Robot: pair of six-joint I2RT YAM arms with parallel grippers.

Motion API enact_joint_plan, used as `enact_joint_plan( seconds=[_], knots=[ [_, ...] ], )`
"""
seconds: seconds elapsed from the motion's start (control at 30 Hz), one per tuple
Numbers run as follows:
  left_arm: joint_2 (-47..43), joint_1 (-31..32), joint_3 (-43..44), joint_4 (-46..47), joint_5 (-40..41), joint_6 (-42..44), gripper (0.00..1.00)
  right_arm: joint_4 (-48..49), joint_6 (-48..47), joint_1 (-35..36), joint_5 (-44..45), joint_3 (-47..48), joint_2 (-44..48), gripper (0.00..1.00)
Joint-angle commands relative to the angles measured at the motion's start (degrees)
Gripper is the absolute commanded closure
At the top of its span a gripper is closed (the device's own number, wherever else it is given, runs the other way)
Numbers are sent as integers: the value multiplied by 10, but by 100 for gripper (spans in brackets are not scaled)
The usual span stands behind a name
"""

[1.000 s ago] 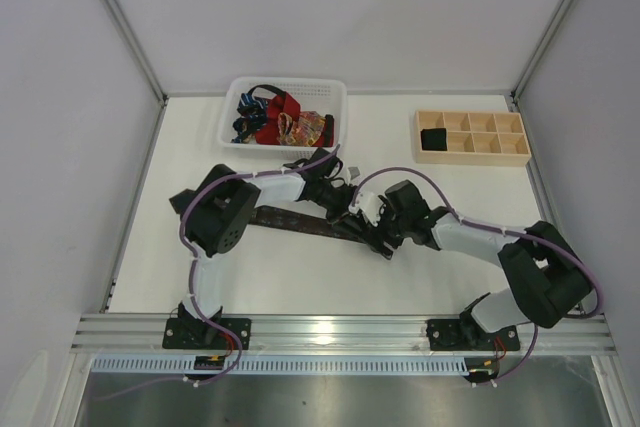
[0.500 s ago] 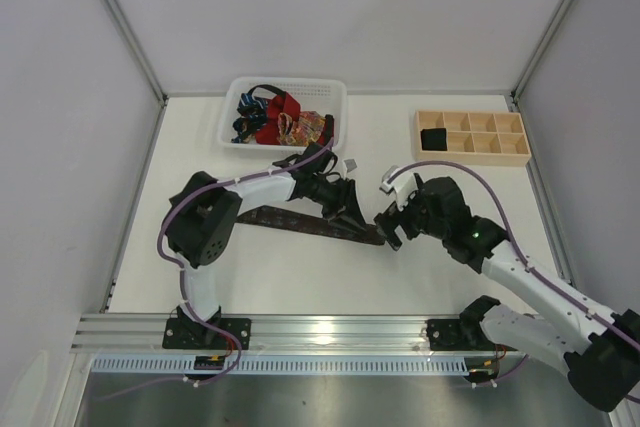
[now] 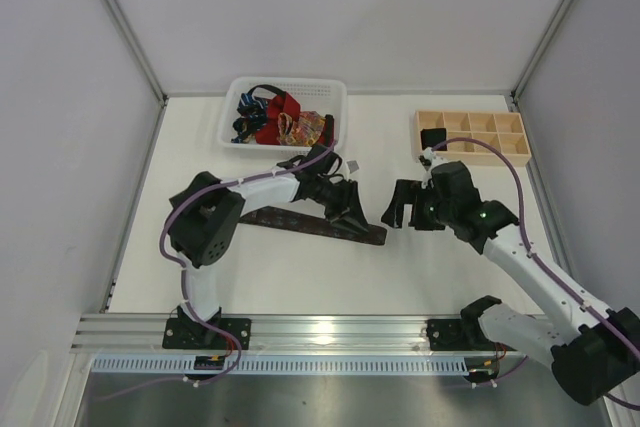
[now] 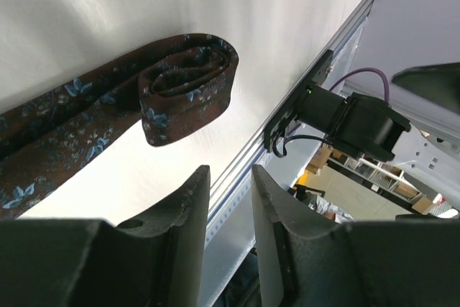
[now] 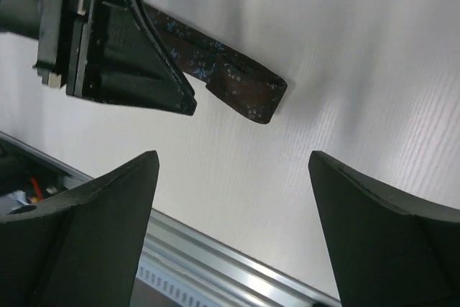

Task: Roll the ties
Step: Roll the tie

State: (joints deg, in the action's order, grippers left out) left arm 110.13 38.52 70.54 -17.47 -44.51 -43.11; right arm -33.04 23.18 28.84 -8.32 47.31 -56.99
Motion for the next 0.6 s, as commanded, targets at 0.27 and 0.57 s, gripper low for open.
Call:
enact_joint_plan(
  seconds=[0.27, 0.57],
  knots=[
    [66, 3, 115, -54, 19, 12, 71, 200, 168, -146, -250, -164, -42, 21],
    [92, -13, 127, -67, -11, 29, 85, 376, 165, -163, -295, -206, -144, 22]
  ],
)
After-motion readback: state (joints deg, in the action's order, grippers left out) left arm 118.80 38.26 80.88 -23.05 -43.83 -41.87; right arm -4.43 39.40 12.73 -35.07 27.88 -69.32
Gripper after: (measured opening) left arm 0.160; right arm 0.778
